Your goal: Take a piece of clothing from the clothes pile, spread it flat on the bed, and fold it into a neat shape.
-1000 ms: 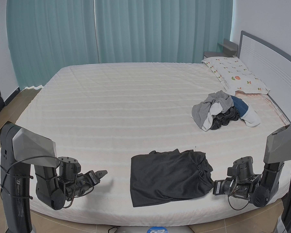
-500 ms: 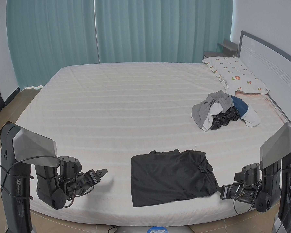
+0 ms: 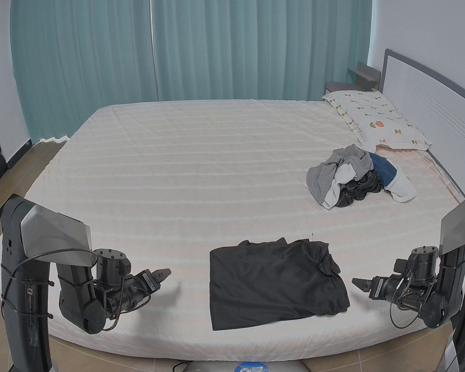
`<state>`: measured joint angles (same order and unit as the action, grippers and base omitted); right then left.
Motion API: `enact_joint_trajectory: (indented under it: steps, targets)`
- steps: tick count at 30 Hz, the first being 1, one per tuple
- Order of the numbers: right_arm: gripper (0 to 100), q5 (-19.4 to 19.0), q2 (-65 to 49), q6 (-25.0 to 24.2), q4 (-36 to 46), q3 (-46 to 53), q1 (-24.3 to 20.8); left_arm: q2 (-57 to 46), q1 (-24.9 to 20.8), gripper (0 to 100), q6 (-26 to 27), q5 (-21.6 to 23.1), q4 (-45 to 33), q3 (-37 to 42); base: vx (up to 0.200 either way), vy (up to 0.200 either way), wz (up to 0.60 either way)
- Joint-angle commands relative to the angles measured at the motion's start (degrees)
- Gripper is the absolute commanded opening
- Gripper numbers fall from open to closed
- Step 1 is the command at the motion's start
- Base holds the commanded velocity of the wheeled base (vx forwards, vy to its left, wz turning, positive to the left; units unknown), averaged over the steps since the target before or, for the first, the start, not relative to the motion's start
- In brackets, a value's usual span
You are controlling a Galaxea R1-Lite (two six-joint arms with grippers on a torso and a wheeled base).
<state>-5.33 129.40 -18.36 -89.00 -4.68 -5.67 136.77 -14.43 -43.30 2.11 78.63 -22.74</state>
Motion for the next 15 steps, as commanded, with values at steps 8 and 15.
enact_joint_trajectory:
  steps: [8,15]
  targets:
    - [100,-0.56,6.74,-16.97,2.52,-15.36,-5.05,0.08,-0.07,100,-0.03,-0.09,0.56,0.50,0.200,0.000,0.00]
    - [100,-0.74,12.45,-20.40,2.69,-20.46,-6.11,0.26,-0.07,100,0.06,-0.18,0.56,0.59,0.029,0.000,0.00]
